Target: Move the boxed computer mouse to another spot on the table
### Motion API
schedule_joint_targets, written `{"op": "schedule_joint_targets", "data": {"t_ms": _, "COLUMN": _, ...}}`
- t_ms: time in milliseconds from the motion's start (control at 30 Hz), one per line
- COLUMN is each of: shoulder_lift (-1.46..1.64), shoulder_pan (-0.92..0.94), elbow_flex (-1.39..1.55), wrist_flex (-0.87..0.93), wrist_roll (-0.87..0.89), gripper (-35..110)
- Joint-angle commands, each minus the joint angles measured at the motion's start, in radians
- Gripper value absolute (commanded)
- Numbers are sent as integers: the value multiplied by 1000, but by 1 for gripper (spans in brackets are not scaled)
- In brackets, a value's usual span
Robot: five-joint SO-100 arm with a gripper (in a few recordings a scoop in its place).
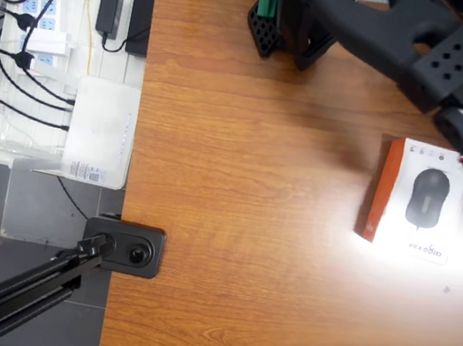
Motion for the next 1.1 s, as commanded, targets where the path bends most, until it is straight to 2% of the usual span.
{"op": "schedule_joint_targets", "data": {"t_ms": 0, "shoulder_lift": -26, "shoulder_pan": 23, "elbow_flex": -72, "wrist_flex": 138, "wrist_roll": -41, "gripper": 19}}
{"op": "schedule_joint_targets", "data": {"t_ms": 233, "shoulder_lift": -87, "shoulder_pan": 41, "elbow_flex": -48, "wrist_flex": 155, "wrist_roll": -48, "gripper": 48}}
{"op": "schedule_joint_targets", "data": {"t_ms": 500, "shoulder_lift": -106, "shoulder_pan": 29, "elbow_flex": -18, "wrist_flex": 212, "wrist_roll": -11, "gripper": 69}}
{"op": "schedule_joint_targets", "data": {"t_ms": 700, "shoulder_lift": -132, "shoulder_pan": -31, "elbow_flex": 58, "wrist_flex": 150, "wrist_roll": 9, "gripper": 101}}
{"op": "schedule_joint_targets", "data": {"t_ms": 1067, "shoulder_lift": -135, "shoulder_pan": -144, "elbow_flex": 230, "wrist_flex": 184, "wrist_roll": 91, "gripper": 103}}
